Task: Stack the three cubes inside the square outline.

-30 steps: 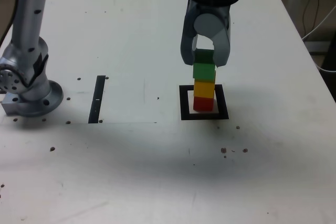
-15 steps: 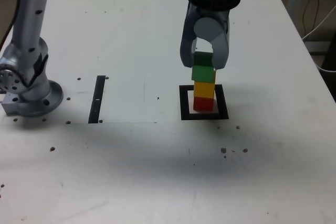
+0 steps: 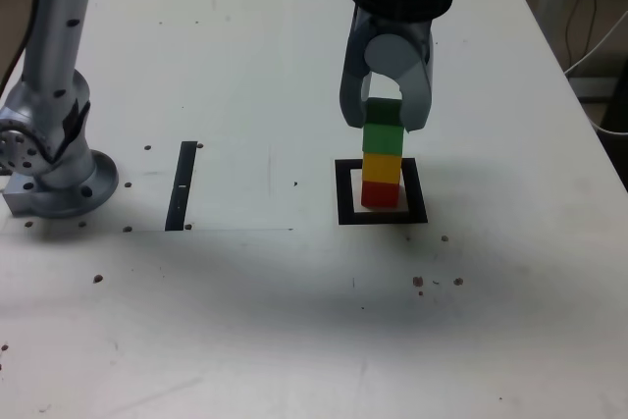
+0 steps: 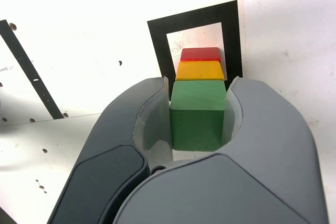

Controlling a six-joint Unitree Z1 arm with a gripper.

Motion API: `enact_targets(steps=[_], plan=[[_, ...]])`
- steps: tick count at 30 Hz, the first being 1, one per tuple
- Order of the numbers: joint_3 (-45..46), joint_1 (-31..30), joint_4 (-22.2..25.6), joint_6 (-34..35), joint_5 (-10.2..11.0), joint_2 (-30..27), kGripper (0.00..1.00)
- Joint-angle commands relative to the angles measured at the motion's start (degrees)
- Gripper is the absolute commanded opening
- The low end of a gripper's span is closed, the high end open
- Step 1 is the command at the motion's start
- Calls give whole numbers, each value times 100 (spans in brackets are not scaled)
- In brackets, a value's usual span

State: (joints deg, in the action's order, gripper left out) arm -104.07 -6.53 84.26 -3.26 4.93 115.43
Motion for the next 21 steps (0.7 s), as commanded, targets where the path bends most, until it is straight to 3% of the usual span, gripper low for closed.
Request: enact_targets(steps=[1,4,6,21], plan=[[-5,3,14,-8,12,-2,65],[10,3,37,-1,57,-42,88],[21,3,49,10,82,-76,98],[175,-10,95,71,36,-591,100]])
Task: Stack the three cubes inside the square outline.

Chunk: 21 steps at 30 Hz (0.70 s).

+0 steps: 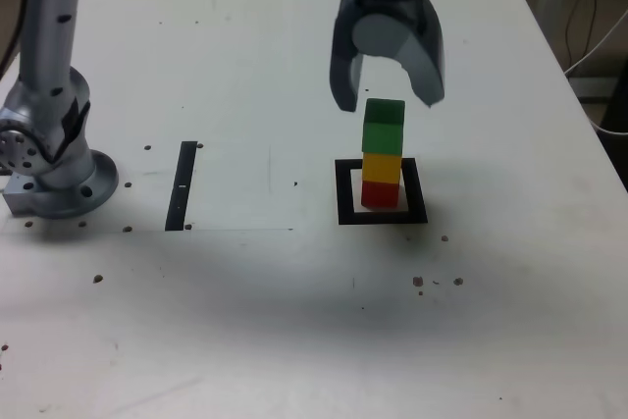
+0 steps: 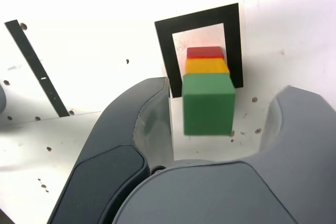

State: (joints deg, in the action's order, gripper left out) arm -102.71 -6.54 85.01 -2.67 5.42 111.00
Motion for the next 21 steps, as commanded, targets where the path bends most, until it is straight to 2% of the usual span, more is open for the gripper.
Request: enact_targets(steps=[1,9,13,17,21], plan=[[94,-12,28,12,-22,-256,100],[1079,4,63,12,-76,-1295,100],[1680,12,-6,16,-200,-1433,100],[2426,12,-282,32,-338,-1518,100],[3195,16,-638,43,-342,-1662,100]])
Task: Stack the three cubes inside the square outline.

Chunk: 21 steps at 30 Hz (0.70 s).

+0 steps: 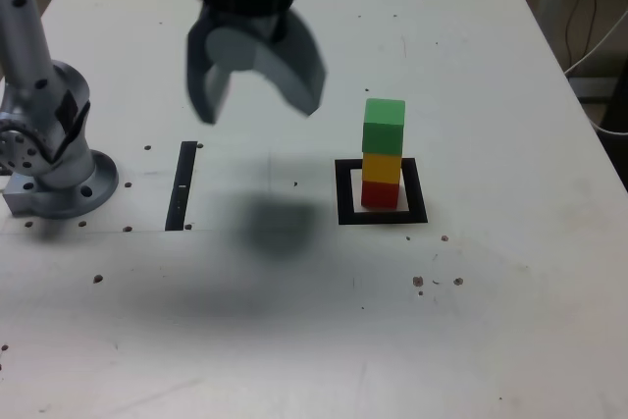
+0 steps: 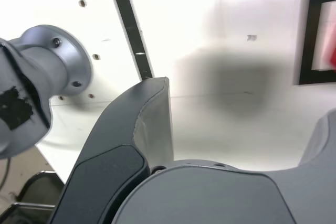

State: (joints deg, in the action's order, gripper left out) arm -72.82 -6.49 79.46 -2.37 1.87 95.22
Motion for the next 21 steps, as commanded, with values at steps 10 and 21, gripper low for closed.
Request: enact_targets(steps=[10,21], plan=[[1509,272,-841,-33,138,-391,100],[2771,359,-2122,-52,64,-621,100]])
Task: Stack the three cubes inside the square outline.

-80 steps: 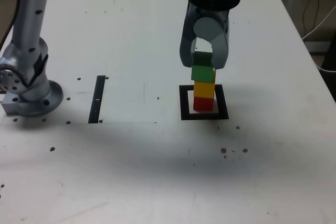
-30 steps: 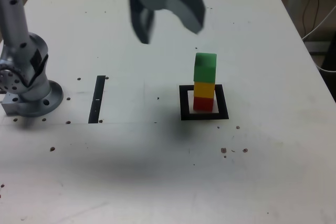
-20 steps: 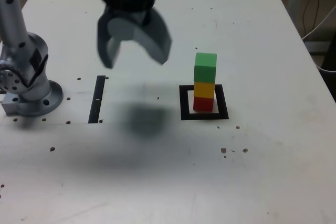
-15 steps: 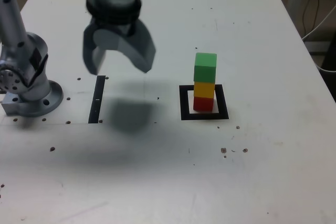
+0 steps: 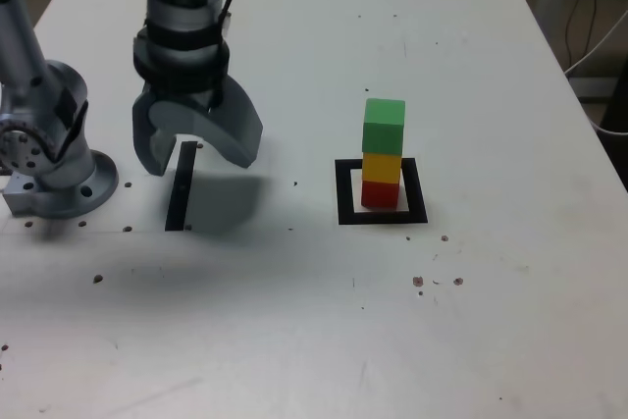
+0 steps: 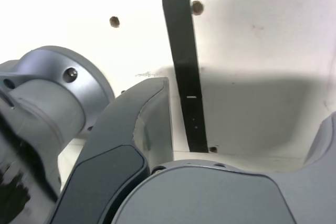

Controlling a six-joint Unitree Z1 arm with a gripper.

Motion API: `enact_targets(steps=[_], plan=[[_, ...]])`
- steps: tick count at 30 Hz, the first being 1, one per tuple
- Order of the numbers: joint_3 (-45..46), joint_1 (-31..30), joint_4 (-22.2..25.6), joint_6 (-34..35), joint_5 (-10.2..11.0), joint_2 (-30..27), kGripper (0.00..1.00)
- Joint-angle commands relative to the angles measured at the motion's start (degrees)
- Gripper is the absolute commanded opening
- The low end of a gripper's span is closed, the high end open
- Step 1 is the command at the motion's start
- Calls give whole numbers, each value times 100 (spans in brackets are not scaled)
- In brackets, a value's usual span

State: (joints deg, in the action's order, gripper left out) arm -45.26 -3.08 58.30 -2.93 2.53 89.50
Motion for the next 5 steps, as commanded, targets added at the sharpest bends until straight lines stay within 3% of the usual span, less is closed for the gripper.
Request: enact_targets(steps=[1,5], plan=[[48,27,-20,4,5,-71,100],[158,128,-31,11,68,-169,99]])
